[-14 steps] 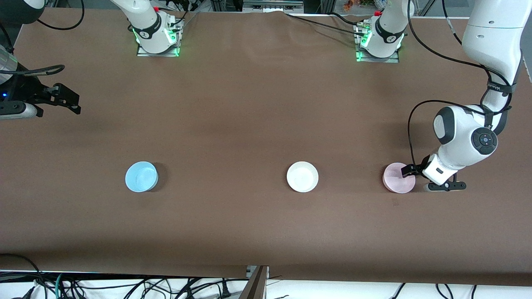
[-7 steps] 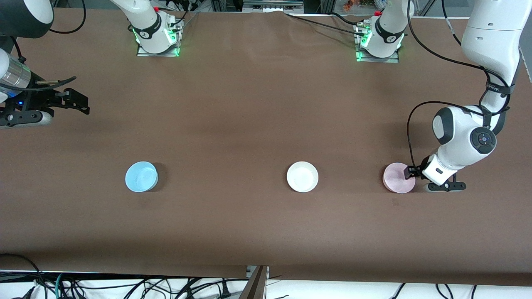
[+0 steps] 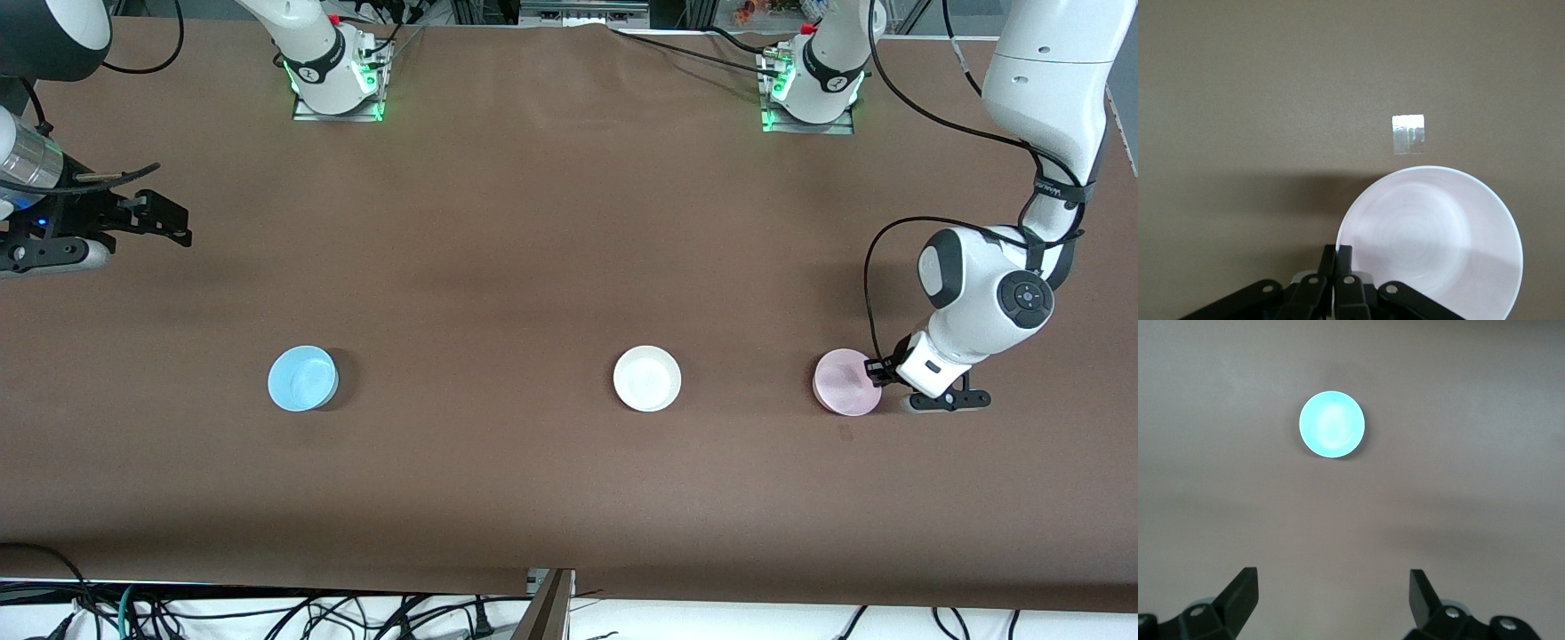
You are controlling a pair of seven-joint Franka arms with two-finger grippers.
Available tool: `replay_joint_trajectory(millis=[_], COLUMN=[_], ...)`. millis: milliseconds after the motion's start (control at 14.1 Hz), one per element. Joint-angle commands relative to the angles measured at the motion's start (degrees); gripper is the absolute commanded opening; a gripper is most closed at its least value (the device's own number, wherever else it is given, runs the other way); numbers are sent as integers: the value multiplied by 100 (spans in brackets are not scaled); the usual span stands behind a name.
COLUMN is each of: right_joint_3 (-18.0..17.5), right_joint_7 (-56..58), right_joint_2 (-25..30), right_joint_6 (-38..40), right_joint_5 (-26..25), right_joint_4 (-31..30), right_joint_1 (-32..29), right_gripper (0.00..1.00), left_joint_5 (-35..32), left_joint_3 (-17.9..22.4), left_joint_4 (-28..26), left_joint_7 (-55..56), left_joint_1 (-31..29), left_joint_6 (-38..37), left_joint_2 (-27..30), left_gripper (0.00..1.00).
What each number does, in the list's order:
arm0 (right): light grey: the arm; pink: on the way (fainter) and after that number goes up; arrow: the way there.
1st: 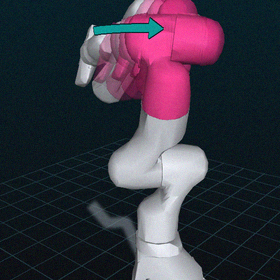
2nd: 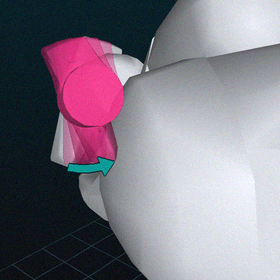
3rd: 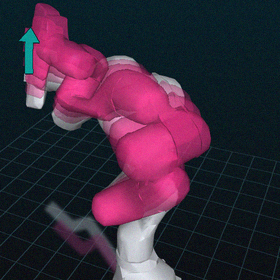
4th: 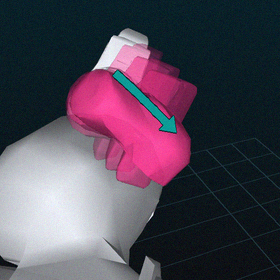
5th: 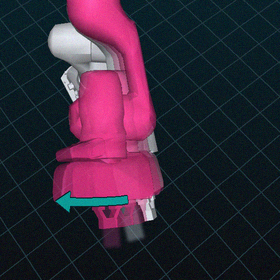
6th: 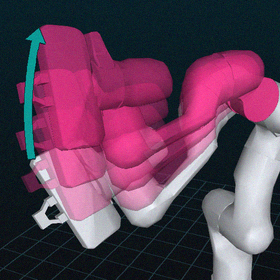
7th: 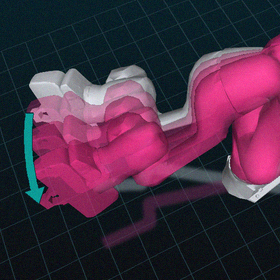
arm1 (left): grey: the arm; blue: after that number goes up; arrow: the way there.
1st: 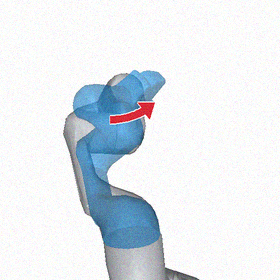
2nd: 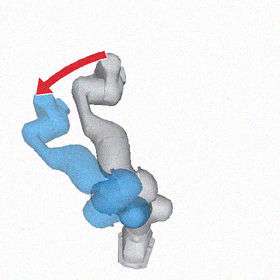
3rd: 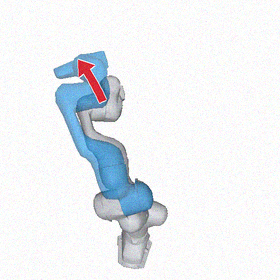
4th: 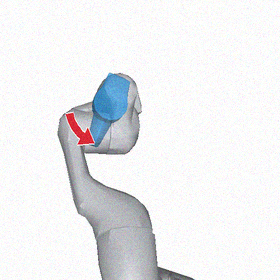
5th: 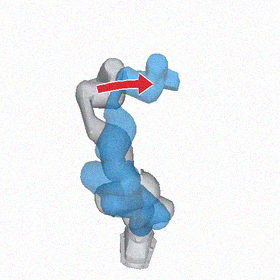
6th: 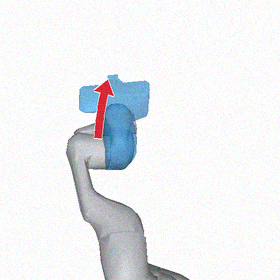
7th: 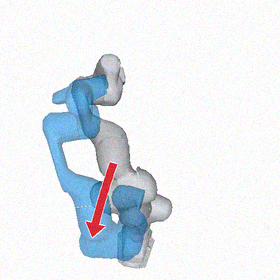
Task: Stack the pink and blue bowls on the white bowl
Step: 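Grasp the pink bowl rim with the left gripper, then carry the pink bowl onto the white bowl with the left gripper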
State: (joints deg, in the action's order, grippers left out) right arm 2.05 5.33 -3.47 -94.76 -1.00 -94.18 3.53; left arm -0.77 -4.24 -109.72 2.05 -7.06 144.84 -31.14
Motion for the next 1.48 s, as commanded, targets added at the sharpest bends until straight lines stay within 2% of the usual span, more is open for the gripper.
replay_joint_trajectory(millis=[0,141,495,848,919,990,1131,1273,1414], right_joint_3=[15,6,15,24,24,24,41,33,33], right_joint_7=[117,109,118,257,389,390,425,390,434], right_joint_2=[-127,-241,-567,-654,-794,-996,-1575,-2242,-2840], right_joint_6=[107,98,115,37,-68,-339,-972,-1386,-1440], right_joint_5=[21,-23,56,74,82,91,275,302,320], right_joint_4=[180,180,181,181,181,181,207,670,1259], right_joint_1=[8,16,-10,-54,-54,-54,-80,-54,-150], right_gripper=[100,100,100,100,100,100,100,100,100], left_joint_5=[-63,-55,6,139,69,34,-447,-1036,-1250], left_joint_3=[-6,-76,-796,-1912,-2070,-2063,-2019,-2019,-2019], left_joint_4=[12,108,512,680,688,741,890,926,926], left_joint_7=[313,558,2025,4020,4406,4766,5443,6042,6194], left_joint_1=[117,161,170,187,292,545,924,1144,1198], left_joint_6=[53,9,-491,-685,-677,-677,-677,-677,-668], left_joint_2=[11,73,319,477,469,425,250,118,29], left_gripper=[0,0,0,0,0,0,0,0,0])
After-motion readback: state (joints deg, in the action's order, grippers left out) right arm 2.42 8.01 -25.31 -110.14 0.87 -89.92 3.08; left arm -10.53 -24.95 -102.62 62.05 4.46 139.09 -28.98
